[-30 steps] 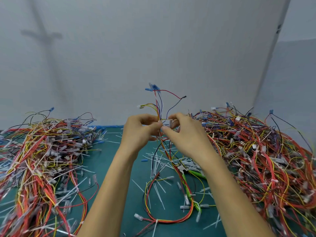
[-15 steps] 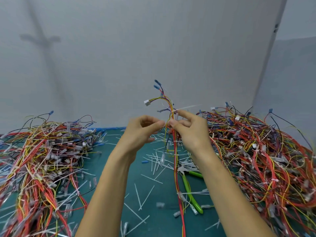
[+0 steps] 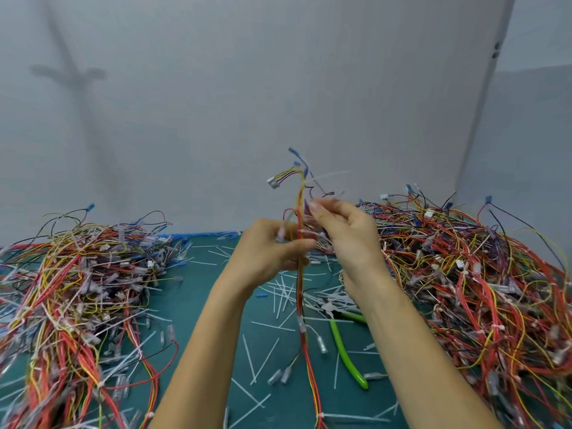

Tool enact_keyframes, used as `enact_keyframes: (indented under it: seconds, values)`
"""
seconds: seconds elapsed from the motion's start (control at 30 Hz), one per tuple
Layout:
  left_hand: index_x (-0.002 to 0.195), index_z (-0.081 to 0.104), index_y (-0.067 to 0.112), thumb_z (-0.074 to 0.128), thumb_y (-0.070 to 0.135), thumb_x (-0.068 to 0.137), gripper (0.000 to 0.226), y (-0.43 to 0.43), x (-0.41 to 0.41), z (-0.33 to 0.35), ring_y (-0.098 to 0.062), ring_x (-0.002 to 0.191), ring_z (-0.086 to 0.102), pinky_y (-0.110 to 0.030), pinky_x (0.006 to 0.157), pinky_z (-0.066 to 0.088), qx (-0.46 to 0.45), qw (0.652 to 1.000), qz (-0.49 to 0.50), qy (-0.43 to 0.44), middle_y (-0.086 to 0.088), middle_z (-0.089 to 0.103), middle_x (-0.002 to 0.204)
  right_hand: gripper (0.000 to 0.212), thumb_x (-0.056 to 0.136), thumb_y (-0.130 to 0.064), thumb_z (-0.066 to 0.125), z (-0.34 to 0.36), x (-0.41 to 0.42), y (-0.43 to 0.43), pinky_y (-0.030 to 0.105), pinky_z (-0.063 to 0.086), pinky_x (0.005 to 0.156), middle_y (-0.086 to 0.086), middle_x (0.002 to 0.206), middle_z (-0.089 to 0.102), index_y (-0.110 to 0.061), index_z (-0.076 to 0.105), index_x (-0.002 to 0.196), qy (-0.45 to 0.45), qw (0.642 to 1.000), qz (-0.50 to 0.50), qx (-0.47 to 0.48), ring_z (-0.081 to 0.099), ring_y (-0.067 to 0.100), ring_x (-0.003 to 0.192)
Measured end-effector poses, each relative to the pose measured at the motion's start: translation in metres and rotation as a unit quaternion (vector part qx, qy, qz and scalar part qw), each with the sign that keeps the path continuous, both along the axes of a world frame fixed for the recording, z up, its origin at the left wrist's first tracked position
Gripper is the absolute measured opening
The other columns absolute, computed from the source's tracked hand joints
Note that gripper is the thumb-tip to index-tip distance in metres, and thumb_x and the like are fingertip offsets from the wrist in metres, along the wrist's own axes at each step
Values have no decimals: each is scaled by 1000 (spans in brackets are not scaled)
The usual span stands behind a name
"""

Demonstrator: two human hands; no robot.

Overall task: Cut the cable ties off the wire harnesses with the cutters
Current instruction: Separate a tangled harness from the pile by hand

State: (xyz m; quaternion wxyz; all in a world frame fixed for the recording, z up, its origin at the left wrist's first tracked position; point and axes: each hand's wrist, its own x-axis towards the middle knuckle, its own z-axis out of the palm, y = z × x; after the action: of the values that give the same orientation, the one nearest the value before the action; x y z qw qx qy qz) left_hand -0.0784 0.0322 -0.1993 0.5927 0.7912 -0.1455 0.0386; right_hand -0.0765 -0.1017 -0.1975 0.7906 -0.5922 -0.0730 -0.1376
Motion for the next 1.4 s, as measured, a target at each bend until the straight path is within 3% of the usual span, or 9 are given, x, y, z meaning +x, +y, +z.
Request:
enact_keyframes:
  seconds: [0.23, 0.4, 0.5, 0.63, 0.77, 0.87, 1.03, 1.27, 1.4]
  values:
    - [84, 72, 13, 70, 6, 86, 8, 20, 2, 6, -13, 63, 71, -26, 64, 60, -147, 982, 114, -16, 1, 71, 66, 16, 92, -29, 66, 5, -4, -4, 31, 52, 90, -9, 103, 68, -22, 67, 107, 23, 985, -18, -168, 63, 5, 101]
    - [87, 70, 7, 69, 5, 87, 3, 23, 2, 10, -11, 64, 72, -21, 58, 58, -249, 955, 155, -40, 4, 72, 67, 38, 90, -30, 70, 5, -13, -4, 21, 53, 76, 1, 110, 71, -15, 59, 123, 82, 917, 150, -360, 71, 13, 91]
    - [81, 66, 8, 67, 3, 88, 9, 23, 1, 13, -11, 65, 72, -19, 58, 56, -326, 933, 151, -32, 4, 71, 65, 35, 90, -14, 70, 1, -16, 3, 24, 55, 73, 13, 106, 74, -7, 58, 122, 76, 924, 184, -326, 73, 22, 88]
    - [94, 67, 3, 68, 11, 89, 10, 26, 0, 14, -12, 73, 72, -18, 63, 56, -372, 922, 108, 20, -4, 73, 82, 10, 87, -1, 69, 1, -17, 7, 27, 55, 66, 10, 83, 76, -9, 70, 93, 25, 959, 147, -242, 66, 14, 68]
    - [92, 72, 8, 71, 34, 84, 27, 38, 0, 14, -13, 72, 61, -18, 57, 54, -193, 972, 129, 41, 3, 67, 84, 11, 88, -5, 70, 3, -14, 5, 19, 54, 58, -1, 77, 77, -14, 72, 93, -4, 981, 115, -153, 69, 5, 66]
    - [84, 72, 9, 74, 55, 64, 50, 43, -7, 15, -15, 63, 66, -22, 58, 55, -58, 996, 34, 65, 5, 66, 71, 12, 88, -6, 69, 3, -13, 5, 20, 55, 57, -3, 77, 77, -17, 72, 88, -9, 991, 91, -99, 70, 5, 69]
    - [85, 75, 11, 80, 42, 67, 36, 39, -14, 13, -23, 78, 73, -18, 55, 46, 111, 981, -127, 96, -12, 73, 80, 9, 90, -7, 67, 2, -12, 4, 23, 57, 62, 1, 81, 77, -15, 72, 91, -14, 995, 65, -73, 71, 9, 73]
    - [83, 74, 11, 75, 23, 69, 18, 34, -10, 14, -20, 68, 74, -21, 59, 58, -47, 994, -75, 66, -10, 75, 79, 19, 100, -23, 55, 8, -13, 4, 23, 59, 71, 6, 98, 77, -14, 71, 98, -10, 993, 108, -35, 73, 15, 90]
    - [87, 73, 7, 73, 19, 68, 23, 39, -6, 18, -19, 70, 74, -19, 60, 56, -184, 982, 1, 30, -11, 76, 82, 23, 96, -34, 59, 10, -16, -1, 35, 60, 84, 2, 106, 76, -21, 67, 113, 14, 976, 188, -113, 72, 18, 99]
